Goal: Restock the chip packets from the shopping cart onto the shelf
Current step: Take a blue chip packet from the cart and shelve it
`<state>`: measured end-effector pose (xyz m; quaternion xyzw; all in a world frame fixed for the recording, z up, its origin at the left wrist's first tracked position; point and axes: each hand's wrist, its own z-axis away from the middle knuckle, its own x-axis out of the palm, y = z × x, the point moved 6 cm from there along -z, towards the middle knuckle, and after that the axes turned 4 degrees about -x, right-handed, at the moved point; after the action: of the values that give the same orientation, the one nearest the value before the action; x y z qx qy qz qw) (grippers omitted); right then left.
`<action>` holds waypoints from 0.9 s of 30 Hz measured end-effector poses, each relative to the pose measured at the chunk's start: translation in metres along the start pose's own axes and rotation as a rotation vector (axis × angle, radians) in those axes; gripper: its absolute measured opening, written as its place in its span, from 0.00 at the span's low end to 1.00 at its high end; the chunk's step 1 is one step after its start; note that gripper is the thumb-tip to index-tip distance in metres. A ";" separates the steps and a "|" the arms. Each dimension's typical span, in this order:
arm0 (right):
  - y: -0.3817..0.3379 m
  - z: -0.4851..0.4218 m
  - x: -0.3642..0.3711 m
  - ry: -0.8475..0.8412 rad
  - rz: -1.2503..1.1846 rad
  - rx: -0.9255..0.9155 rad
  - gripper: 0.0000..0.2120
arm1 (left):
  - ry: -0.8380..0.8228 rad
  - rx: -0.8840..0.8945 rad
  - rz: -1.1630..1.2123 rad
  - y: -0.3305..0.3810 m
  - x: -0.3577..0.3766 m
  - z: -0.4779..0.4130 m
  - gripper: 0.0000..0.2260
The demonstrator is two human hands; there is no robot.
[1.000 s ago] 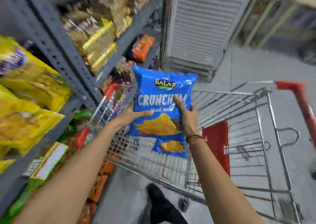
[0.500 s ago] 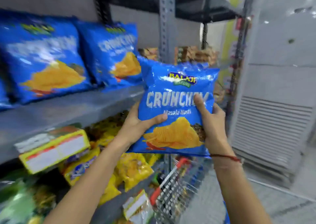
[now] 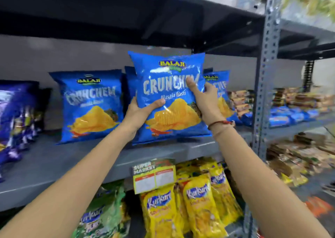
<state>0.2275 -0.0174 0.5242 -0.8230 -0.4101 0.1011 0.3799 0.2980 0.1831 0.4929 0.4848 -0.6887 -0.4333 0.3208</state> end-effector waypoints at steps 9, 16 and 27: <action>0.056 -0.004 0.042 -0.060 0.047 0.177 0.32 | 0.076 -0.202 -0.066 -0.040 -0.026 -0.017 0.40; 0.049 0.004 0.037 -0.059 0.157 0.176 0.36 | 0.154 -0.204 -0.198 -0.038 -0.028 -0.010 0.37; 0.023 0.117 -0.101 0.213 0.293 -0.107 0.10 | 0.240 0.575 -0.338 -0.007 0.065 0.119 0.19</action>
<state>0.1202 -0.0385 0.4129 -0.8989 -0.2480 0.0459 0.3582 0.1768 0.1548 0.4385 0.7098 -0.6499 -0.2088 0.1736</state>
